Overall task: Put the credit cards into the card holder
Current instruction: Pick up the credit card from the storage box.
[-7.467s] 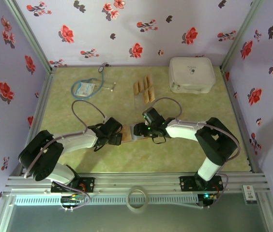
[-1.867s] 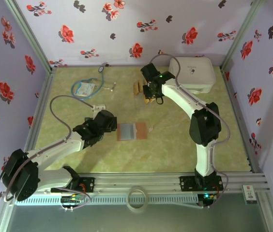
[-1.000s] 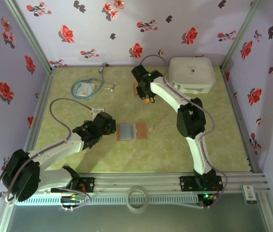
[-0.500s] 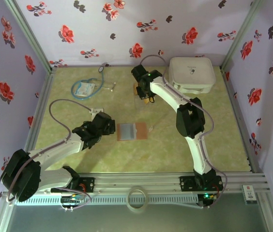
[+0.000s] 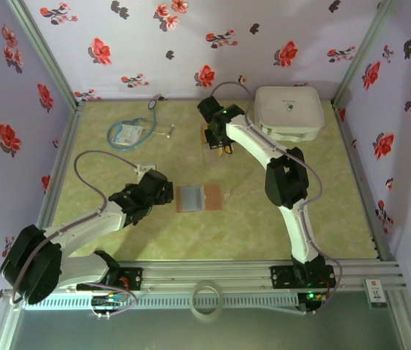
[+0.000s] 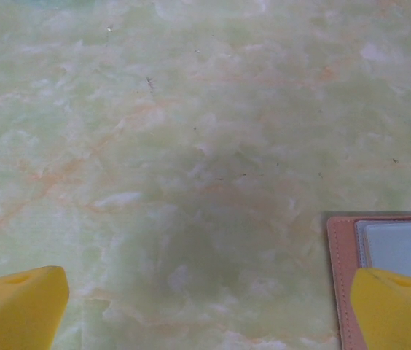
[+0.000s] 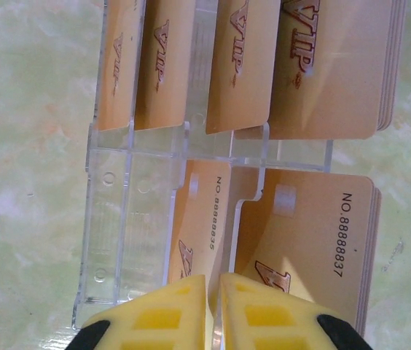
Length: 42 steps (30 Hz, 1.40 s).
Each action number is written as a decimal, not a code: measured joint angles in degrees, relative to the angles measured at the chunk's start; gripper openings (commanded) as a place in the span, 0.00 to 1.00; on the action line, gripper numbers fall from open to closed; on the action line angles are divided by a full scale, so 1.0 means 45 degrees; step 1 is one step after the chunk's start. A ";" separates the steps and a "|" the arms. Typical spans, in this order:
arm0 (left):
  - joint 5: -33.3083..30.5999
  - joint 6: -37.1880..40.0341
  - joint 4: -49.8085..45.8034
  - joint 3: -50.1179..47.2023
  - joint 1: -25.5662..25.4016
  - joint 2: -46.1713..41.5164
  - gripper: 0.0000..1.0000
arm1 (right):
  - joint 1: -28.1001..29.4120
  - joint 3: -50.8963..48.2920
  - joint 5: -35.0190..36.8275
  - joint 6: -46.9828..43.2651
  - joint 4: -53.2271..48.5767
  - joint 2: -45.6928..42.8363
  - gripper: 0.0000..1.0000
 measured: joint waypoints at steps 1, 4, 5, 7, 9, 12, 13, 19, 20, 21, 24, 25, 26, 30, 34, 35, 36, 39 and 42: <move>0.0000 0.0000 0.0000 0.0000 0.0005 0.0000 1.00 | 0.0000 0.0024 -0.0024 0.0000 0.0015 0.0010 0.10; 0.0005 0.0000 0.0000 0.0000 0.0024 0.0005 1.00 | -0.0005 0.0083 -0.0155 0.0010 0.0015 0.0010 0.08; 0.0005 0.0000 0.0000 0.0000 0.0024 0.0005 1.00 | -0.0005 0.0092 -0.0189 0.0010 0.0019 0.0010 0.08; 0.0005 0.0000 -0.0005 0.0000 0.0024 0.0005 1.00 | -0.0005 0.0097 -0.0243 0.0010 0.0024 0.0010 0.08; 0.0005 0.0000 0.0000 0.0000 0.0024 0.0005 1.00 | -0.0005 0.0097 -0.0277 0.0015 0.0029 0.0010 0.07; 0.0005 0.0000 0.0000 0.0000 0.0024 0.0005 1.00 | -0.0005 0.0097 -0.0335 0.0034 0.0039 0.0010 0.02; 0.0005 -0.0005 0.0000 0.0000 0.0024 0.0005 1.00 | -0.0005 0.0097 -0.0379 0.0049 0.0058 0.0010 0.01; 0.0005 0.0000 -0.0005 0.0000 0.0024 0.0005 1.00 | -0.0029 0.0097 -0.0573 0.0049 0.0078 0.0010 0.00; 0.0005 0.0000 -0.0005 0.0000 0.0024 0.0005 1.00 | -0.0029 0.0097 -0.0588 0.0049 0.0073 0.0005 0.00; 0.0005 0.0000 -0.0005 0.0000 0.0024 0.0005 1.00 | -0.0034 0.0097 -0.0617 0.0049 0.0073 0.0000 0.00; 0.0005 0.0000 -0.0005 0.0000 0.0024 0.0005 1.00 | -0.0087 0.0097 -0.0729 0.0049 0.0083 -0.0029 0.00; 0.0005 0.0000 -0.0010 0.0000 0.0024 0.0005 1.00 | -0.0087 0.0097 -0.0821 0.0049 0.0097 -0.0049 0.00; 0.0005 0.0005 -0.0015 0.0000 0.0024 0.0005 1.00 | -0.0087 0.0092 -0.0869 0.0044 0.0112 -0.0063 0.00; 0.0005 0.0010 -0.0024 0.0000 0.0024 0.0005 1.00 | -0.0102 0.0053 -0.1044 0.0044 0.0112 -0.0325 0.00; 0.0005 0.0049 -0.0034 0.0000 0.0024 0.0005 1.00 | -0.0102 -0.0039 -0.1214 0.0044 0.0112 -0.0957 0.00; 0.0005 0.0049 -0.0049 0.0000 0.0024 0.0005 1.00 | -0.0102 -0.0039 -0.1248 0.0044 0.0117 -0.1137 0.00; 0.0005 0.0049 -0.0073 0.0000 0.0024 0.0005 1.00 | -0.0102 -0.0044 -0.1282 0.0044 0.0121 -0.1292 0.00; 0.0010 0.0049 -0.0146 0.0024 0.0034 0.0005 1.00 | -0.0102 -0.0107 -0.1438 0.0044 0.0194 -0.1705 0.00; 0.0010 0.0053 -0.0238 0.0121 0.0044 0.0010 1.00 | -0.0102 -0.0432 -0.1613 0.0053 0.0437 -0.2089 0.00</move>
